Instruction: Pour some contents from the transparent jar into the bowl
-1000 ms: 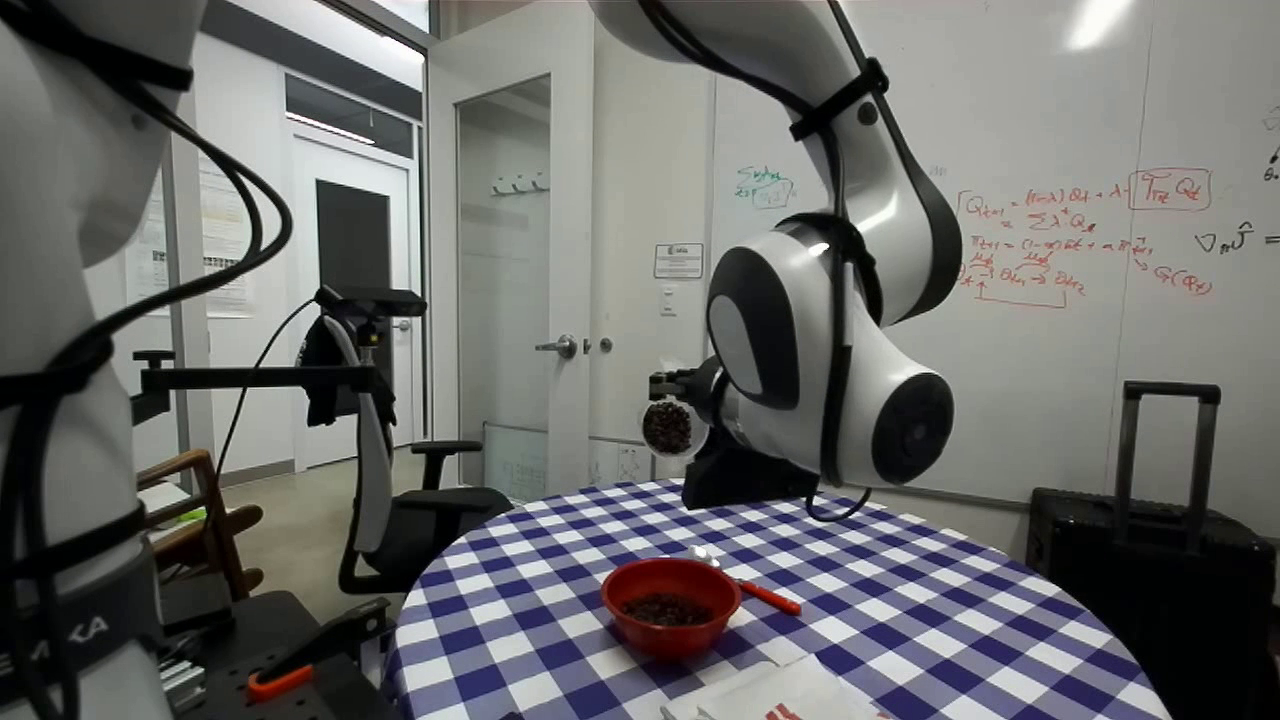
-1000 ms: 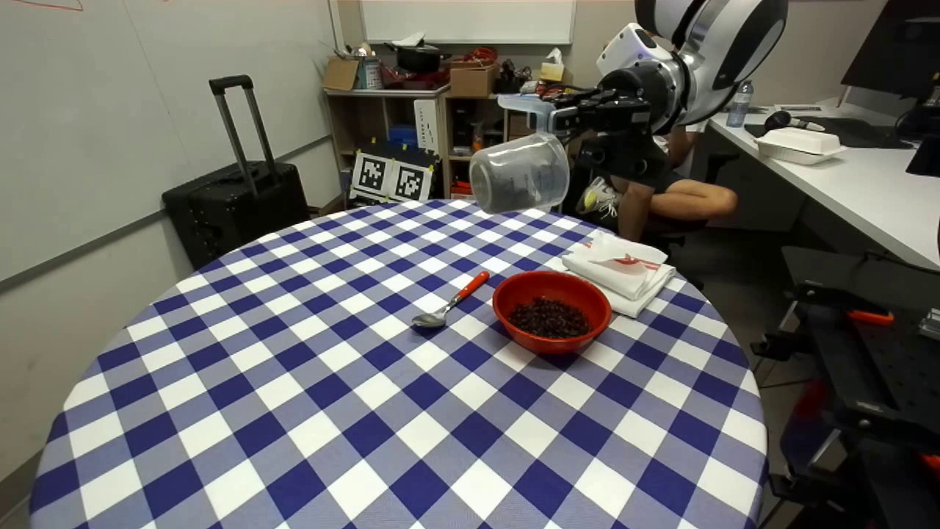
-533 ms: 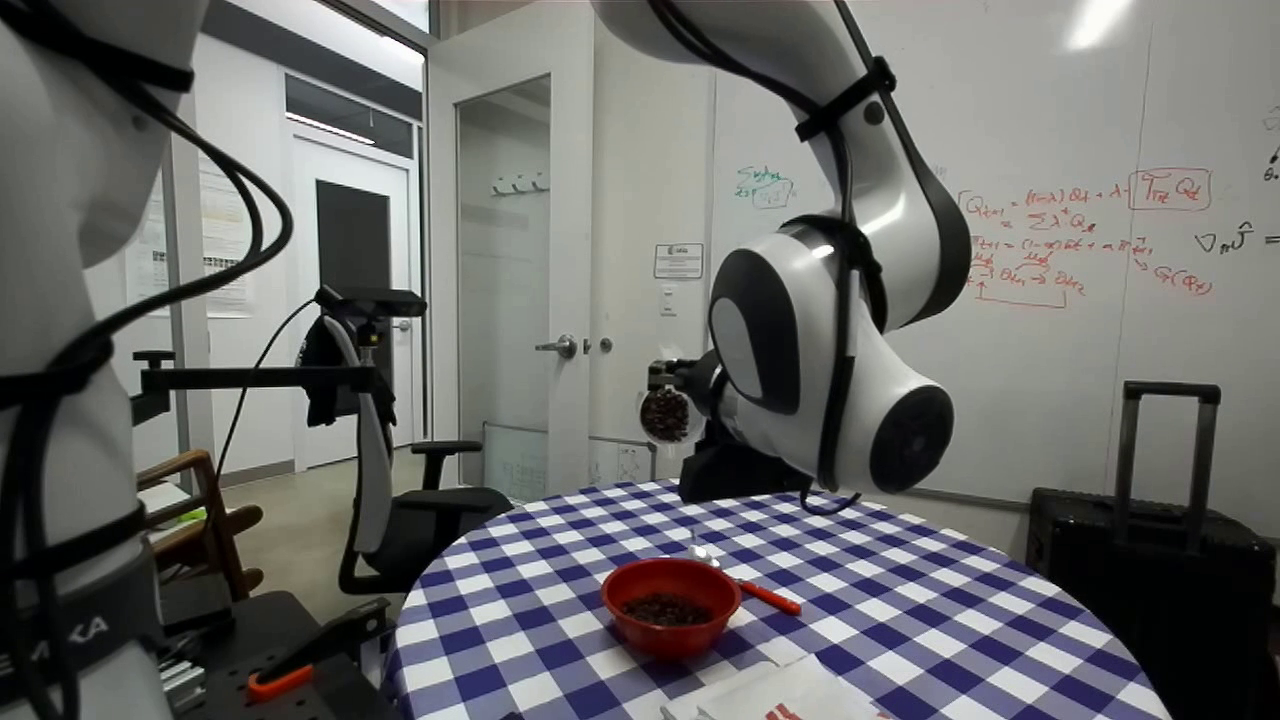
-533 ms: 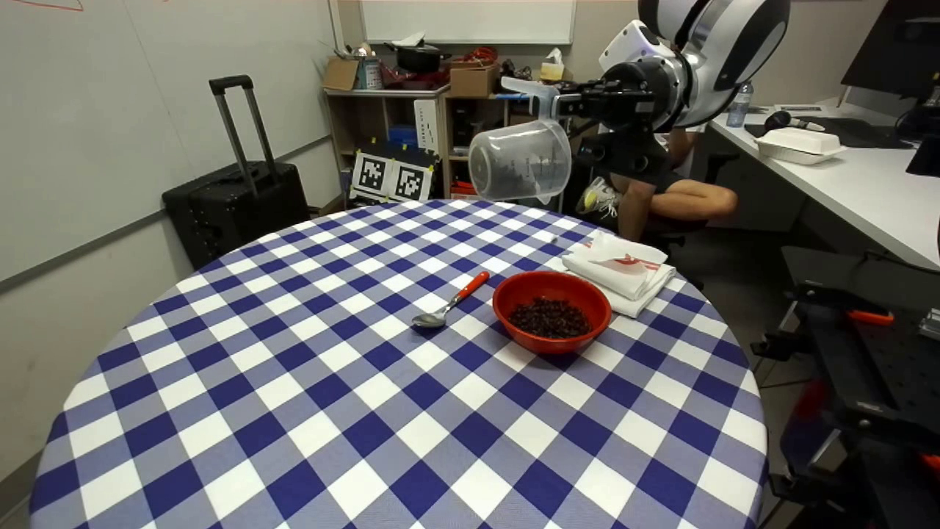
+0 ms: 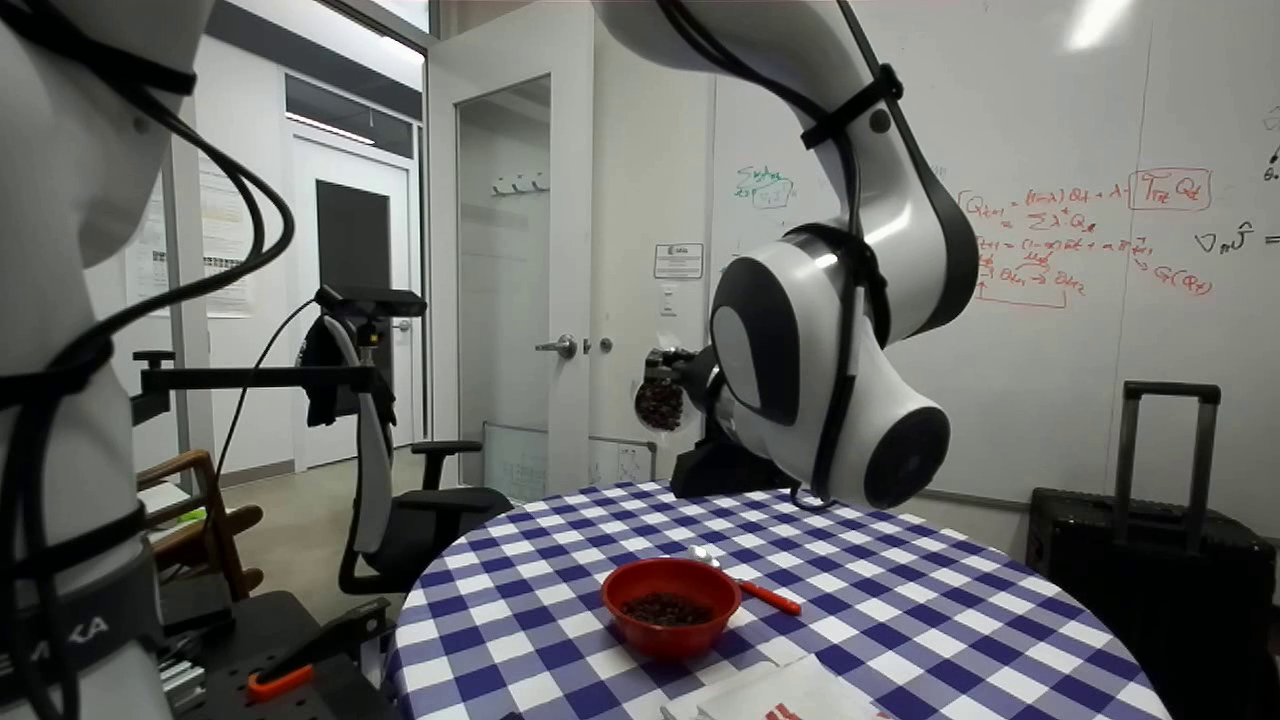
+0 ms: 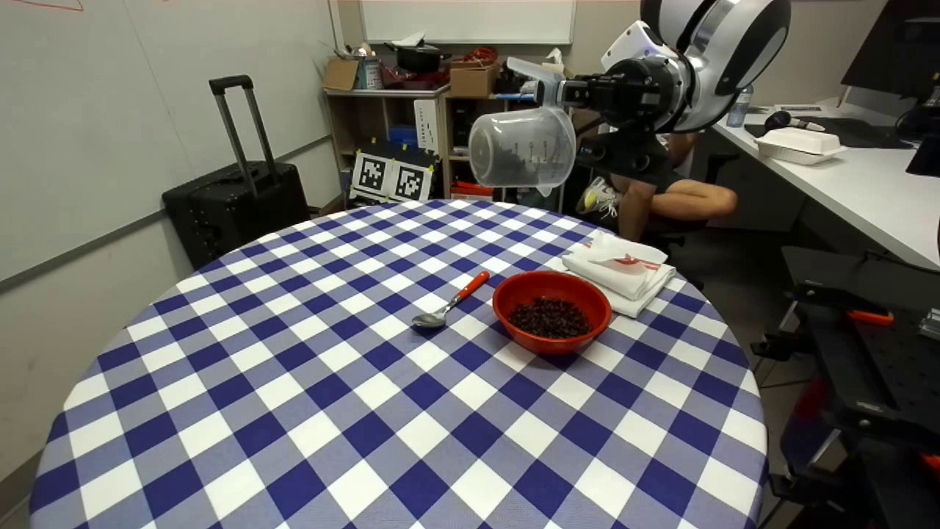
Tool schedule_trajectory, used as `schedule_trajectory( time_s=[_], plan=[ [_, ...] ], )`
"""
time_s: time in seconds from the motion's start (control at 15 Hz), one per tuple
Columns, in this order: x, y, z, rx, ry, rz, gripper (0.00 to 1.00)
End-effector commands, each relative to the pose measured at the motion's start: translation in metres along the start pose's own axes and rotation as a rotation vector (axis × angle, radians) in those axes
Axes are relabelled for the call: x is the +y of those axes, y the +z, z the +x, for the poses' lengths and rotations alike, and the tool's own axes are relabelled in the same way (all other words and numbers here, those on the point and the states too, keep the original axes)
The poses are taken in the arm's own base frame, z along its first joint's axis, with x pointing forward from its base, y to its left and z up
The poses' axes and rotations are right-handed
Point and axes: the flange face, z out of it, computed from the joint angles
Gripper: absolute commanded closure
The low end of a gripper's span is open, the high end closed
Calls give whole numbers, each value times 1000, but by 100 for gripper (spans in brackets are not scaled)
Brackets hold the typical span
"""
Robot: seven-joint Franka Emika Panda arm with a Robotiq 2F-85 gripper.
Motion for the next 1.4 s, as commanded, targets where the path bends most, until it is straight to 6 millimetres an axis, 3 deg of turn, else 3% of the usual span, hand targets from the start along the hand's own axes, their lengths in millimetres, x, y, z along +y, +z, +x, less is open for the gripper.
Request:
schedule_trajectory(
  time_s=[0.0, 0.73, 1.33],
  plan=[
    [-1, -2, 1, 62, -47, -4, 93],
    [-3, -1, 3, 93, -53, 10, 93],
    [-5, -4, -3, 20, -36, 42, 93]
  ],
)
